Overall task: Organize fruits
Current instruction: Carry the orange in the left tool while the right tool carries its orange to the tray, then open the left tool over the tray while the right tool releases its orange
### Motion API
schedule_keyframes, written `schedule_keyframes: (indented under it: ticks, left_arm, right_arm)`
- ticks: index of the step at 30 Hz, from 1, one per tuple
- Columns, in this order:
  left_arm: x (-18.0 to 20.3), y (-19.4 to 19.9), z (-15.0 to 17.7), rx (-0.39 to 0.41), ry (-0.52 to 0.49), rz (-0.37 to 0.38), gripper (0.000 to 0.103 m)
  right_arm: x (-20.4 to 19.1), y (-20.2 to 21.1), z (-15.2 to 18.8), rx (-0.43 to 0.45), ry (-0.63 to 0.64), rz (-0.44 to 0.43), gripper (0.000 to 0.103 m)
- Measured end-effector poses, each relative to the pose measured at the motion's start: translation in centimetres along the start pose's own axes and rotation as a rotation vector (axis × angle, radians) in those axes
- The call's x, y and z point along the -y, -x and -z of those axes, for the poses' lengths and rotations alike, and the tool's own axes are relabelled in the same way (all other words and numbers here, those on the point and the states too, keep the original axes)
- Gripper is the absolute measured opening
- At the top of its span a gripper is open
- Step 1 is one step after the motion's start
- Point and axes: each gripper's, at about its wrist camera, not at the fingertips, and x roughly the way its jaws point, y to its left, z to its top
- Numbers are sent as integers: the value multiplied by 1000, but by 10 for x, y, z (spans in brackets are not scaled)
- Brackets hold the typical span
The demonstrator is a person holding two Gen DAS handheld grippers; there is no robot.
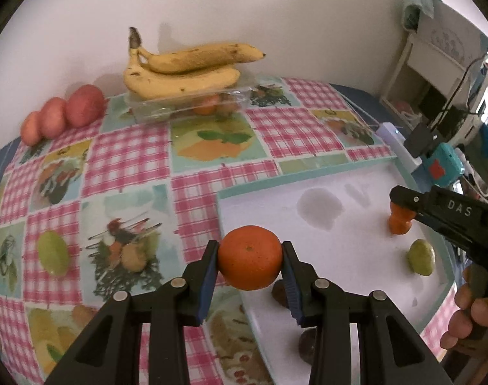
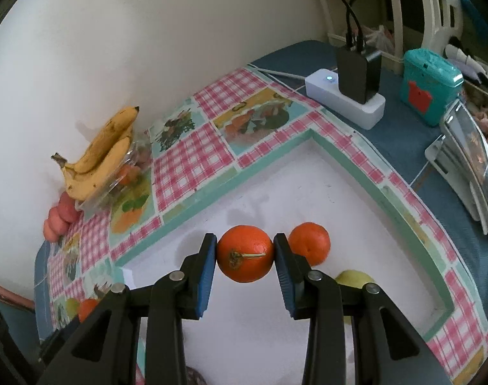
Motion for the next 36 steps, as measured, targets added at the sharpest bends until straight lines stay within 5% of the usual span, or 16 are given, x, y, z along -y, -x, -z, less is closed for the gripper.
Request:
schedule_keyframes:
  ticks: [36]
  left_arm:
    - [19,-53,-2,-80,-64,3,41]
  right_arm:
    - [-18,-52,7,-59,140,69,38]
